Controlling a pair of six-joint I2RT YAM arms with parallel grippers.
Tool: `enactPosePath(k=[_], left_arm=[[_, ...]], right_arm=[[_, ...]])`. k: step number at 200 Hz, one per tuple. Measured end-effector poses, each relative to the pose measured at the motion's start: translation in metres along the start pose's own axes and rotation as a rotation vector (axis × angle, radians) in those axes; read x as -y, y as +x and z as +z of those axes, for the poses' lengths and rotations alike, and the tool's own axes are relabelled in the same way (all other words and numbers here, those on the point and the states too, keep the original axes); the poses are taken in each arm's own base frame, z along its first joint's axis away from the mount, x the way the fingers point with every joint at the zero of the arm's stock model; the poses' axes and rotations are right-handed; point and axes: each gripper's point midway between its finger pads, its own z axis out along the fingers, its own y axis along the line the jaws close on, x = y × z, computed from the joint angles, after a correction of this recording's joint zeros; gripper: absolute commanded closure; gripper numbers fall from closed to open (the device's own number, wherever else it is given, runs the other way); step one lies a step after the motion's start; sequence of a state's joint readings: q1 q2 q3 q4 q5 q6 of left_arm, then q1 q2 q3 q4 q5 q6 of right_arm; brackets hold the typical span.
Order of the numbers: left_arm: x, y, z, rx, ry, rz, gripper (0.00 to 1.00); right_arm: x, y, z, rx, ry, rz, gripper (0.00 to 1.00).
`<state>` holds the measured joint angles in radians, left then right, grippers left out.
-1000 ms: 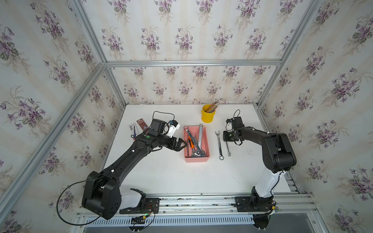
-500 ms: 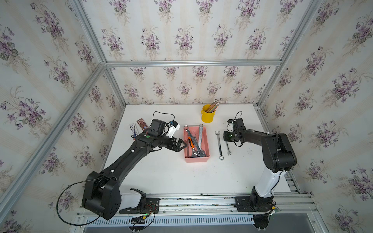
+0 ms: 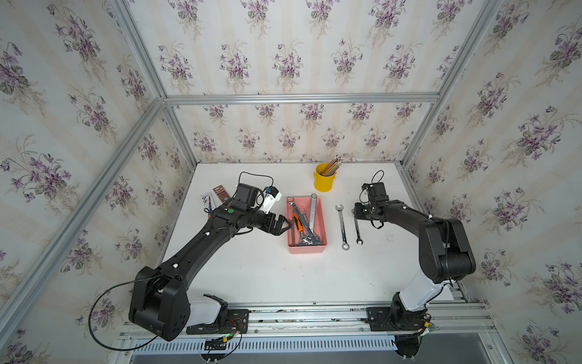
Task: Take out the wrench from the storage box
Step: Place the wrench at the center of the board, then pick up the wrench from the storage box.
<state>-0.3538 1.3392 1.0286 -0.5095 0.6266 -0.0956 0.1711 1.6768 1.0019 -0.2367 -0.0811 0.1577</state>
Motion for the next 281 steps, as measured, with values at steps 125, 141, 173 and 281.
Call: enactPosePath(k=[125, 141, 173, 281], left_arm=[[-0.009, 0.011, -0.016, 0.025, -0.04, -0.017, 0.01], [-0.009, 0.015, -0.018, 0.03, -0.042, -0.032, 0.01], [-0.01, 0.018, -0.019, 0.034, -0.044, -0.057, 0.01], [-0.011, 0.023, -0.02, 0.037, -0.048, -0.069, 0.01]], right_arm=[[-0.224, 0.028, -0.062, 0.075, -0.211, -0.233, 0.53], [-0.235, 0.031, -0.049, 0.069, -0.194, -0.255, 0.53], [-0.244, 0.035, -0.018, 0.056, -0.141, -0.305, 0.53], [-0.253, 0.047, 0.033, 0.014, -0.054, -0.417, 0.64]])
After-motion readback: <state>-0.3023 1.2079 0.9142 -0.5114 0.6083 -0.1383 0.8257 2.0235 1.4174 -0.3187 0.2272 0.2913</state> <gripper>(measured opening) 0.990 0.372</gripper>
